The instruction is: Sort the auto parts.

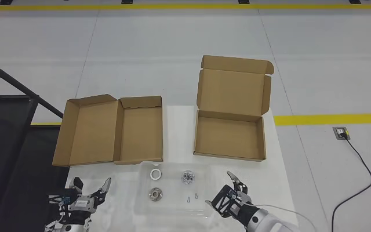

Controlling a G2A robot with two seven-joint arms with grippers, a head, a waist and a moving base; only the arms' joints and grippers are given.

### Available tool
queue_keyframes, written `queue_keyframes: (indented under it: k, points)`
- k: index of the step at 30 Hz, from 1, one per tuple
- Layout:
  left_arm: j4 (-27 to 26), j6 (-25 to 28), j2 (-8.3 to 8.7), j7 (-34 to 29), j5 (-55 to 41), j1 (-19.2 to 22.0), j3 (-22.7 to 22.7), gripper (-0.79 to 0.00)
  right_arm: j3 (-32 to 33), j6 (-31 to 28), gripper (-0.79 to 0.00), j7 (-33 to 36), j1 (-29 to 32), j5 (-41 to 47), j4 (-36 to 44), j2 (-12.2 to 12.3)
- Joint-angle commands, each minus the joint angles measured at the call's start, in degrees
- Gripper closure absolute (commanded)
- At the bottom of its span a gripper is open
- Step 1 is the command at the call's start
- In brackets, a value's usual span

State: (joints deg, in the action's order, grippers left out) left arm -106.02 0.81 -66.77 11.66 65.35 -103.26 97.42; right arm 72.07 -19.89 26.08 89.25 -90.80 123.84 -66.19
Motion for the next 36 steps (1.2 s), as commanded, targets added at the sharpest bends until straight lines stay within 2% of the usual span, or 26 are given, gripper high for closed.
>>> queue_keyframes:
  k: [1,8,16,21,33,36]
  points:
    - [0.00,0.00,0.00,0.00,0.00,0.00,0.00,-0.785,-0.01,0.00,-0.785,0.04,-0.01,0.00,0.00,0.00]
    - [-0.03,0.08,0.00,-0.11,0.04,0.05,-0.05,-0.785,-0.86,-0.51,-0.785,-1.22,-0.06,-0.22,0.27,-0.03]
    - [-2.85,1.35,-0.05,-2.07,6.32,1.25,-2.21,-0.785,-5.36,1.15,-0.785,-0.35,-3.20,4.41,1.53,-0.91]
    - [-3.41,0.47,-0.23,-3.53,7.57,1.67,-3.21,-0.785,-8.06,-2.12,-0.785,2.44,-6.20,8.20,0.92,-1.28]
    - [-3.41,0.47,-0.23,-3.53,7.57,1.67,-3.21,-0.785,-8.06,-2.12,-0.785,2.44,-6.20,8.20,0.92,-1.28]
    - [-2.76,-0.33,-0.30,-3.52,7.41,2.10,-2.85,-0.785,-9.63,-4.12,-0.785,2.91,-6.78,6.77,0.92,-1.28]
